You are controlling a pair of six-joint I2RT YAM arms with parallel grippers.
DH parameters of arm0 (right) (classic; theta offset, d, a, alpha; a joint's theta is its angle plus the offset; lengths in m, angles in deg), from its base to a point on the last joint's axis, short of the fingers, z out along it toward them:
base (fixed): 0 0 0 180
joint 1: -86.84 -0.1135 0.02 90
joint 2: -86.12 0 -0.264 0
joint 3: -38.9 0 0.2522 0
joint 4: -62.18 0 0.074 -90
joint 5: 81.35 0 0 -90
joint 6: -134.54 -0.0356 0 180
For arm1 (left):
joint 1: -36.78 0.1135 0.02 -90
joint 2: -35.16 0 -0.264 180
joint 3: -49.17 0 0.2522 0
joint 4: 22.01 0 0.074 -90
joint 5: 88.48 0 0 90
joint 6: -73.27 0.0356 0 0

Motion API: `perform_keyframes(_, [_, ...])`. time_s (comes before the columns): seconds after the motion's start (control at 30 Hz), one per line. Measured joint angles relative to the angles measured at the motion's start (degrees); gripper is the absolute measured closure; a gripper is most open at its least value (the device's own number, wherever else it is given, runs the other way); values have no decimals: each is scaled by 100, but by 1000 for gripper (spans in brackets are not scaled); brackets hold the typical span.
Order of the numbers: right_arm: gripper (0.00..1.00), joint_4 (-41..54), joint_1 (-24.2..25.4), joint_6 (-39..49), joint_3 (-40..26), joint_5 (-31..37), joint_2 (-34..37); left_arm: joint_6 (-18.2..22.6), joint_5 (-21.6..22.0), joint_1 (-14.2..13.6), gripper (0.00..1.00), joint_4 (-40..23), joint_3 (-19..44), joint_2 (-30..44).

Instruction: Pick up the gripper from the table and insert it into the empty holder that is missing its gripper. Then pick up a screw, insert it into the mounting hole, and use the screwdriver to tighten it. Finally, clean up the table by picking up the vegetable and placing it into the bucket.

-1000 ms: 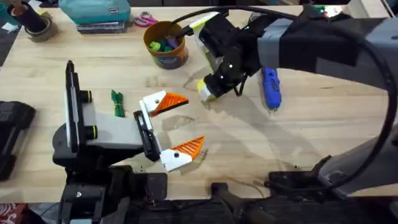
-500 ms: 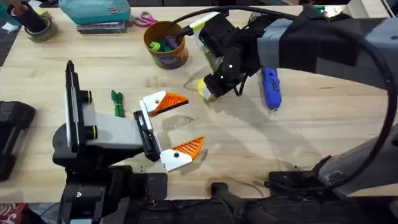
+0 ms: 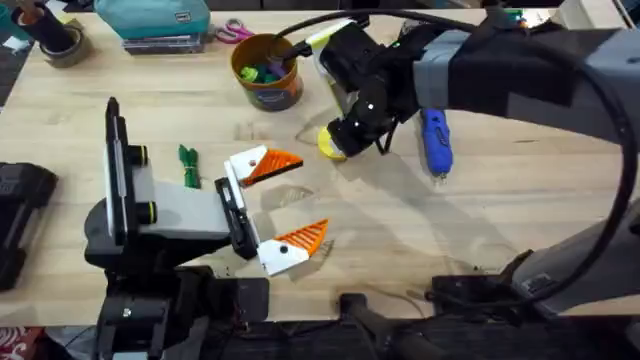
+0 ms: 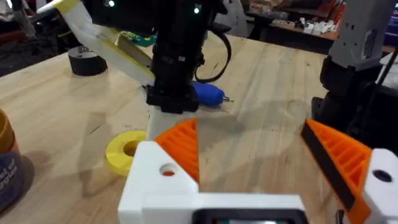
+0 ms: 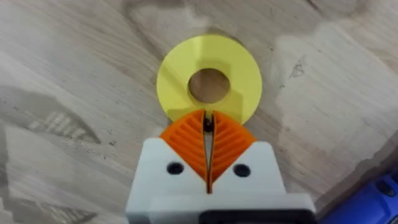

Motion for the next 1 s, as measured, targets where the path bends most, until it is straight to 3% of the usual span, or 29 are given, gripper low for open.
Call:
perform_keyframes(0.77, [995,65,0,3,-2,63,-24,0,0,0,15,0,0,-1])
perform_keyframes(1.0, [996,583,0,8,-252,197,-451,0,0,0,15,0,0,-1])
